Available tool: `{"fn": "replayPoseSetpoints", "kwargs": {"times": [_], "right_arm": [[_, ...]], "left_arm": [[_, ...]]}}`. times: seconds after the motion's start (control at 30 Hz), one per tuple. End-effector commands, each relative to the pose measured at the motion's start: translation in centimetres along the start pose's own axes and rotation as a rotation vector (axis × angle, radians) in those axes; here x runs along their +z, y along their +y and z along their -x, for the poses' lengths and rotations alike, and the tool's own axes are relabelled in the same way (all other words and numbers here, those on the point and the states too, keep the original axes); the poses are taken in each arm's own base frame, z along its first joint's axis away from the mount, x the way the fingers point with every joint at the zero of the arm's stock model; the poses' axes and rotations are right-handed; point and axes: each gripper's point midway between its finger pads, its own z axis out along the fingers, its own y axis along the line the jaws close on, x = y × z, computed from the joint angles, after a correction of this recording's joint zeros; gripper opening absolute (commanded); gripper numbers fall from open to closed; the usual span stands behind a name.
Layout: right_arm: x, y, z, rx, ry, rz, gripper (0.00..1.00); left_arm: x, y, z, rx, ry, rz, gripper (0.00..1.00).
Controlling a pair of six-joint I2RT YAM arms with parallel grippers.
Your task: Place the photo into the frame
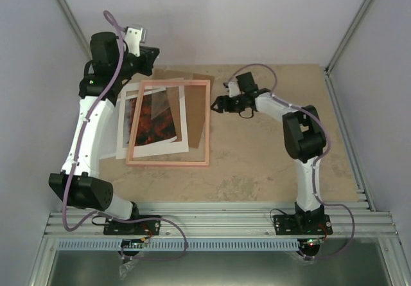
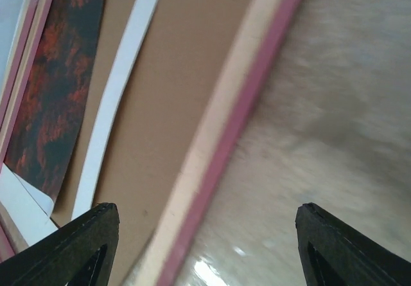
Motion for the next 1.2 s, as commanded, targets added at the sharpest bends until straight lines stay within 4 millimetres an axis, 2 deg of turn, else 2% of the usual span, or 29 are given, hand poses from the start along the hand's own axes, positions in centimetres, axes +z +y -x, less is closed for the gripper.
{"fn": "replayPoseSetpoints", "kwargs": {"times": [0.0,0.23,0.4,0.5,0.57,0.6,0.67,0.73,0.8,0.87,0.93,1.0,1.1,1.17], "right_arm": [[3.0,1.7,0.2,-0.041,0.012,-0.073,0.76],[6.7,2.1,-0.7,-0.027,0.015,-0.187,0.69],[7.8,2.0,-0.9,-0.003,0.010,-0.264,0.58],[8.4,1.0,-1.9,0.014,0.028,-0.314,0.53],[8.6,0.4,-2.4,0.027,0.046,-0.321,0.42],[8.4,0.4,-2.5,0.031,0.050,-0.319,0.31],[7.2,0.9,-2.0,0.041,0.041,-0.298,0.13],[5.4,1.8,-1.2,0.057,0.026,-0.254,0.02],[2.6,2.6,0.0,0.063,-0.017,-0.228,0.01],[-1.2,3.2,1.6,0.062,-0.087,-0.227,0.00],[-3.9,2.4,1.9,0.075,-0.127,-0.257,0.00],[-5.8,0.6,1.3,0.076,-0.139,-0.313,0.01],[-6.8,-2.6,-1.6,0.074,-0.092,-0.381,0.00],[-6.9,-4.3,-3.7,0.075,-0.043,-0.407,0.00]], "left_arm": [[-1.2,0.4,0.3,0.028,-0.021,0.050,0.00],[-1.4,0.5,0.4,-0.020,-0.030,0.054,0.00],[-1.7,0.6,0.7,-0.023,-0.041,0.067,0.00],[-1.7,0.5,0.5,-0.030,-0.036,0.062,0.00],[-1.6,0.5,0.4,-0.026,-0.035,0.057,0.00],[-1.6,0.5,0.6,-0.023,-0.037,0.056,0.00],[-1.5,0.3,0.9,-0.018,-0.042,0.041,0.00],[-1.2,-0.4,1.2,-0.026,-0.046,-0.006,0.00],[-0.9,-1.0,1.4,-0.042,-0.048,-0.052,0.00],[-0.6,-1.4,1.8,-0.055,-0.053,-0.087,0.00],[-0.4,-1.9,2.1,-0.058,-0.057,-0.124,0.00],[-0.1,-2.4,2.1,-0.075,-0.059,-0.165,0.00],[0.6,-3.4,1.7,-0.123,-0.047,-0.243,0.00],[1.3,-4.9,1.1,-0.137,-0.029,-0.302,0.00]]}}
